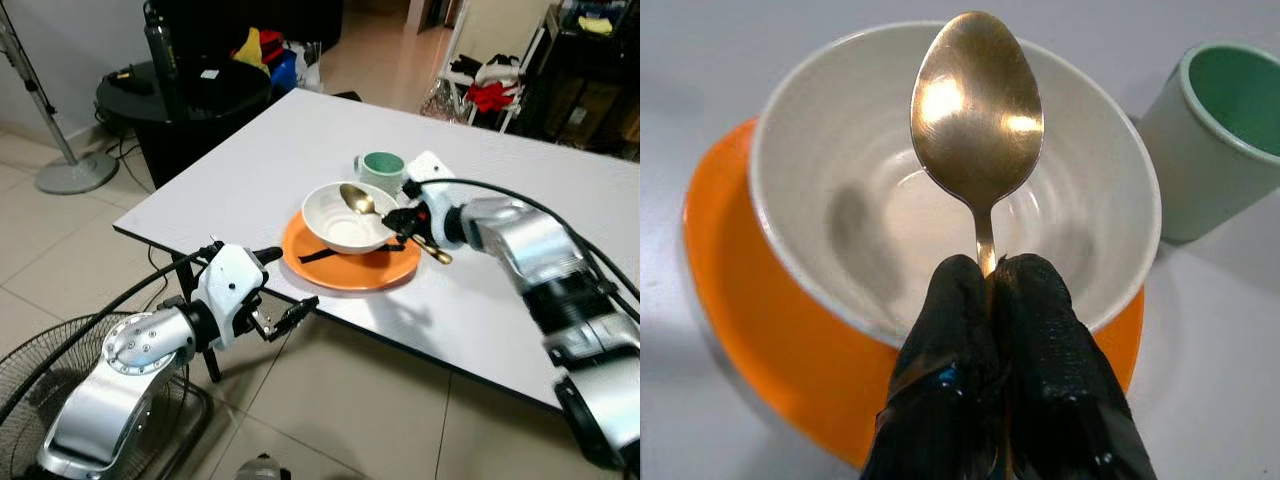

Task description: Setting the table

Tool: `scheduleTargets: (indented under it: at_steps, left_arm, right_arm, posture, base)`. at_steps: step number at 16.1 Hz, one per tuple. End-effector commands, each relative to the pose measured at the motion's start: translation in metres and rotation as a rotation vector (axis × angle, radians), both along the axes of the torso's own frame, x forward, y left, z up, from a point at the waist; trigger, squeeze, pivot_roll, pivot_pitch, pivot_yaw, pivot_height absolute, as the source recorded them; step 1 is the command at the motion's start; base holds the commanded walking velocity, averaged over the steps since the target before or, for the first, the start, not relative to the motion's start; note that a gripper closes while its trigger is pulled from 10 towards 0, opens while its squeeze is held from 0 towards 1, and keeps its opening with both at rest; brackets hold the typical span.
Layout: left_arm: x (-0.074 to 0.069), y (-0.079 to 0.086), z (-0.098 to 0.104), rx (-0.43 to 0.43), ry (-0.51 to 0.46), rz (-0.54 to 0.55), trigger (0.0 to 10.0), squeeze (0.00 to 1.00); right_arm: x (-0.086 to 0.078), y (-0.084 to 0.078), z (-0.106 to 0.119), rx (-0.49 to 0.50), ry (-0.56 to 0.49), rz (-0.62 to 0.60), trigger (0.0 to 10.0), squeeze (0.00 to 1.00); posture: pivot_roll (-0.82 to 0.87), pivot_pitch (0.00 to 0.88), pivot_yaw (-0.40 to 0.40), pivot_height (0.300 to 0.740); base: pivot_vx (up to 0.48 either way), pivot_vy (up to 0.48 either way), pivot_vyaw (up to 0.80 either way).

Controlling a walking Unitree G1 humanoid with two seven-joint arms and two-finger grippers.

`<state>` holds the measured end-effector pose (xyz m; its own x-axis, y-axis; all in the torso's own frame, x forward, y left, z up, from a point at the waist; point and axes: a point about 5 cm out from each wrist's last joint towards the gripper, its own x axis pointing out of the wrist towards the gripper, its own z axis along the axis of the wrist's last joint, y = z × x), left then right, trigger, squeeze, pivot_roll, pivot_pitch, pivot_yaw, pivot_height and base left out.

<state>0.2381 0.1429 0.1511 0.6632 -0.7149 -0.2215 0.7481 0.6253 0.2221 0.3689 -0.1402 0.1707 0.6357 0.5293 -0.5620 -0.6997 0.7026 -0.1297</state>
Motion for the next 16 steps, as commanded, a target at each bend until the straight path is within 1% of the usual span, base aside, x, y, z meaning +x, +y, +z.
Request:
scheduleTargets:
  at_steps: [1, 2, 4, 6, 11, 12, 13, 14, 15, 16]
  left_arm:
    - [-0.002, -0.004, 0.002, 0.001, 0.003, -0.029, 10.0, 0.00]
    - [-0.002, -0.004, 0.002, 0.001, 0.004, -0.031, 10.0, 0.00]
    - [-0.002, -0.005, 0.002, 0.002, 0.009, -0.042, 10.0, 0.00]
    - [-0.003, -0.005, 0.001, 0.004, 0.011, -0.046, 10.0, 0.00]
    - [-0.005, -0.006, 0.002, 0.003, 0.009, -0.041, 10.0, 0.00]
    - [-0.005, -0.006, 0.001, 0.003, 0.009, -0.041, 10.0, 0.00]
    - [-0.006, -0.007, 0.002, 0.000, 0.013, -0.046, 10.0, 0.00]
    - [-0.007, -0.008, 0.002, -0.001, 0.015, -0.052, 10.0, 0.00]
    - [-0.007, -0.008, 0.002, -0.003, 0.018, -0.056, 10.0, 0.00]
    - [-0.007, -0.009, 0.002, -0.003, 0.020, -0.060, 10.0, 0.00]
  right_arm:
    - [0.007, 0.003, 0.009, 0.006, -0.040, 0.013, 10.0, 0.00]
    - [0.009, 0.005, 0.010, 0.008, -0.040, 0.017, 10.0, 0.00]
    - [0.018, 0.011, 0.009, -0.003, -0.046, 0.020, 10.0, 0.00]
    - [0.023, 0.016, 0.011, -0.010, -0.051, 0.019, 10.0, 0.00]
    - [0.026, 0.024, 0.009, -0.017, -0.027, 0.066, 10.0, 0.00]
    - [0.027, 0.025, 0.009, -0.020, -0.028, 0.068, 10.0, 0.13]
    - [0.027, 0.026, 0.009, -0.027, -0.030, 0.072, 10.0, 0.50]
    - [0.028, 0.026, 0.009, -0.036, -0.028, 0.077, 10.0, 0.91]
    - [0.028, 0.026, 0.008, -0.045, -0.024, 0.078, 10.0, 0.98]
    - [0.028, 0.025, 0.007, -0.056, -0.020, 0.079, 10.0, 1.00]
  posture:
    - [0.21, 0.000, 0.018, 0.740]
    - [0.21, 0.000, 0.018, 0.740]
    - [0.21, 0.000, 0.016, 0.740]
    - [0.23, 0.000, 0.004, 0.740]
    - [0.26, 0.000, -0.025, 0.740]
    - [0.26, 0.000, -0.028, 0.740]
    - [0.26, 0.000, -0.030, 0.740]
    - [0.26, 0.000, -0.031, 0.740]
    - [0.26, 0.000, -0.031, 0.740]
    - [0.26, 0.000, -0.030, 0.740]
  base:
    - [0.000, 0.000, 0.00]
    - [0.000, 0.000, 0.00]
    - [0.000, 0.000, 0.00]
    - [0.000, 0.000, 0.00]
    - [0.000, 0.000, 0.00]
    - [0.000, 0.000, 0.00]
    - [0.000, 0.000, 0.00]
    - [0.000, 0.000, 0.00]
    - [0.000, 0.000, 0.00]
    - [0.000, 0.000, 0.00]
